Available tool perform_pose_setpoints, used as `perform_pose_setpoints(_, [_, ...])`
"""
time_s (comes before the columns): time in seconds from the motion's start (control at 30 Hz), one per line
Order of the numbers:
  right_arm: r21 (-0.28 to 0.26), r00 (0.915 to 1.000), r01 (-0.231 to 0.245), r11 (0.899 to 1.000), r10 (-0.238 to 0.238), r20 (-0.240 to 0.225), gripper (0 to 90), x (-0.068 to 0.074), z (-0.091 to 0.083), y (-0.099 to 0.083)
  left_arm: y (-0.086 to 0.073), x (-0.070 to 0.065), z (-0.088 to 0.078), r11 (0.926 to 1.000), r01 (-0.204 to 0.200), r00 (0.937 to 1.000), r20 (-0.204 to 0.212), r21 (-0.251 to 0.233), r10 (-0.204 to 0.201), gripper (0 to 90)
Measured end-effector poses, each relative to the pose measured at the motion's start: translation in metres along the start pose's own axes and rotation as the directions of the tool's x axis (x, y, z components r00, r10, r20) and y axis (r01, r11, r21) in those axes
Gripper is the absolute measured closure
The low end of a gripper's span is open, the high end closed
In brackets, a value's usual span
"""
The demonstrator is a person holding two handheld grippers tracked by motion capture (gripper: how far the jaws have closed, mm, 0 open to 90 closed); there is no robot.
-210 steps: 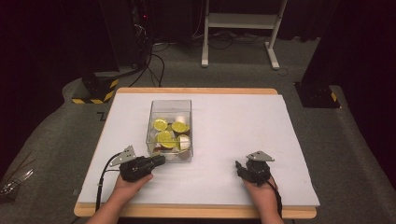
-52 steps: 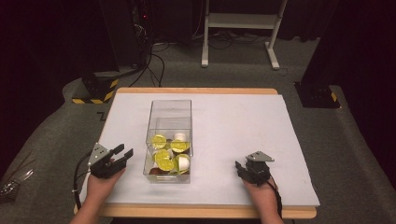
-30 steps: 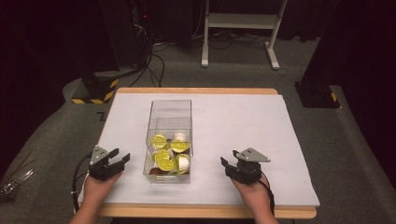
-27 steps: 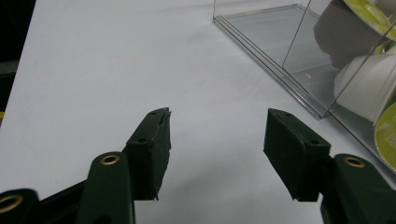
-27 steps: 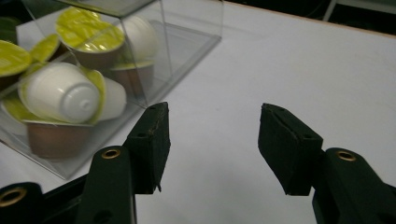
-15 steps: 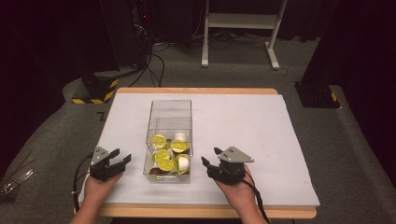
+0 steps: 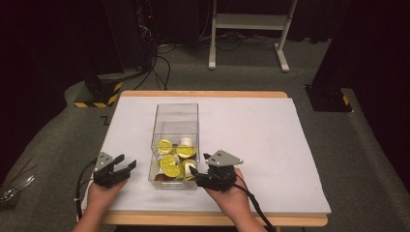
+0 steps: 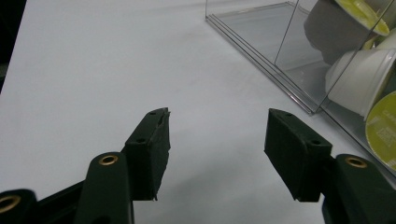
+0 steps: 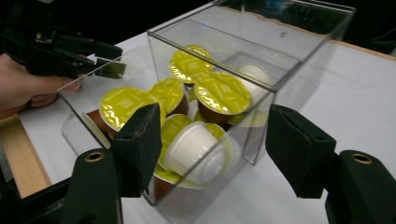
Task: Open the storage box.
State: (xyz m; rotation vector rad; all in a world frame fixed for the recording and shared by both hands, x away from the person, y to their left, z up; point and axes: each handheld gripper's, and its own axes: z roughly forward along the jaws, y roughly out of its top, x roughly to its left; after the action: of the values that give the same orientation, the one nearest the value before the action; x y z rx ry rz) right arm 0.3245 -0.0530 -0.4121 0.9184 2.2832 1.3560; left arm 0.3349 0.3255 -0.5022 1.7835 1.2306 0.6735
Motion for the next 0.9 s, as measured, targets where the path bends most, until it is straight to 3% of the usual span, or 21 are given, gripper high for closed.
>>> perform_pose_setpoints(0.2, [0.011,0.9988,0.029,1.000,-0.028,-0.039,36.4,0.017,0.015,0.008,0.000,0.000,0.000,1.0000,-0.001,1.0000,0.002,0.000,0.001,40.5])
perform_pose_setpoints(0.47, [0.024,0.9953,0.082,0.996,-0.081,-0.052,35.9,0.036,0.030,0.017,0.000,0.000,-0.001,1.0000,0.002,1.0000,0.009,-0.002,-0.002,40.5])
perform_pose_setpoints(0.9, [0.069,0.9888,0.134,0.989,-0.129,-0.076,43.1,0.049,0.046,0.015,0.000,0.001,-0.001,1.0000,0.005,0.9998,0.019,-0.003,-0.005,40.8])
